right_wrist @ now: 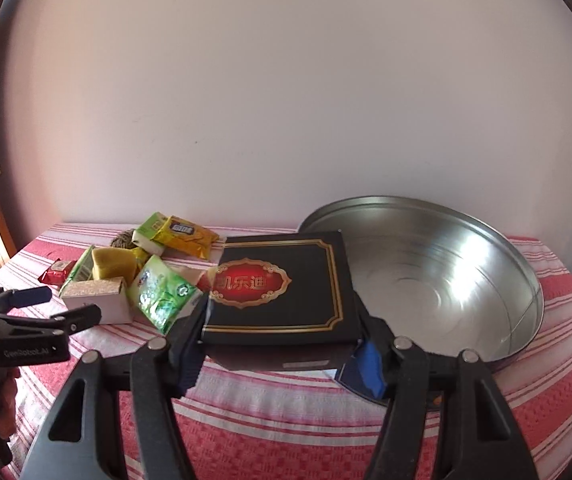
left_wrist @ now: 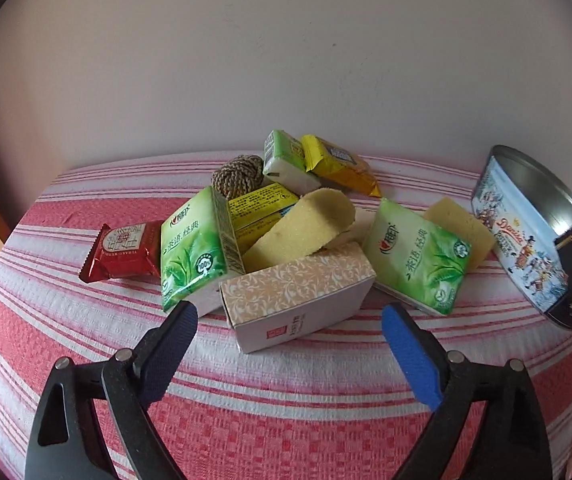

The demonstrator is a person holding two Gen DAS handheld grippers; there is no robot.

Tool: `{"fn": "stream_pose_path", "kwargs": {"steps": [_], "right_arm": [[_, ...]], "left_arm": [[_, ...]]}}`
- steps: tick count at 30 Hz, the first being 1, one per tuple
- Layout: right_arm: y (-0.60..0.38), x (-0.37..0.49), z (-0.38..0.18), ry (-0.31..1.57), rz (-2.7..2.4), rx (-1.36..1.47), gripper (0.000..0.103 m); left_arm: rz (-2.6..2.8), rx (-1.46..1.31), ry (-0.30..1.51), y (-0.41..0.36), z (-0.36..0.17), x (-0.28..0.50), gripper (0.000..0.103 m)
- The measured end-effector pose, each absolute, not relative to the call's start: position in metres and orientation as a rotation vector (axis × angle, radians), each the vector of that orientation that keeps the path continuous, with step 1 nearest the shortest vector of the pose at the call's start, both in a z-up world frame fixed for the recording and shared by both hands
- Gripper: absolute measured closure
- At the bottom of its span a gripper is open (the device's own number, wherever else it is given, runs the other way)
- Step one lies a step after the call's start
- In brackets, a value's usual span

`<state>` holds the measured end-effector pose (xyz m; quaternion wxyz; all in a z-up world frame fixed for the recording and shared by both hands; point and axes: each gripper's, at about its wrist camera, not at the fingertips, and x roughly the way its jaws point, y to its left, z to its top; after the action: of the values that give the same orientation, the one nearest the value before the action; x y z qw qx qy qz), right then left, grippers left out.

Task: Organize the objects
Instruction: 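Grasp the black box with the right tool while the left tool grasps the floral tissue box, then carry both boxes over the metal tin and open both tools to drop them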

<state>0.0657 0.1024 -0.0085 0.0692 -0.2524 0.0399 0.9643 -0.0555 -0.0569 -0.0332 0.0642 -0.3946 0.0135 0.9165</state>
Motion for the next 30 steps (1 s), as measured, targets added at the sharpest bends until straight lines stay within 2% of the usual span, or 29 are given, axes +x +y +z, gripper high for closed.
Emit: {"fn": "stream_pose_path", "kwargs": {"steps": [2,7,11,22,30], "right_arm": [[0.103,0.064,-0.007,0.147,2.911,-0.761,0.039],[0.105,0.071,-0.008,0.12,2.93,-0.755,0.038],[0.109,0.075,-0.008,0.122,2.938,-0.754,0.038],[0.119,0.087,0.006,0.12,2.965,-0.665,0.038],[0.178,0.111,0.016,0.052,2.894,-0.54,0.038]], "left_arm": [[2.764,-1.256,0.015,-0.051,-0.039,-0.067,0.017],[2.797,-1.335,0.089,-0.03,-0.049,-0.084,0.019],[2.786,-1.32,0.041,-0.034,-0.047,-0.082,0.021],[2.884,-1.012,-0.104,-0.058,0.0,-0.008,0.022],[2.851,-0.751,0.037,0.03,0.045,0.016,0.022]]}}
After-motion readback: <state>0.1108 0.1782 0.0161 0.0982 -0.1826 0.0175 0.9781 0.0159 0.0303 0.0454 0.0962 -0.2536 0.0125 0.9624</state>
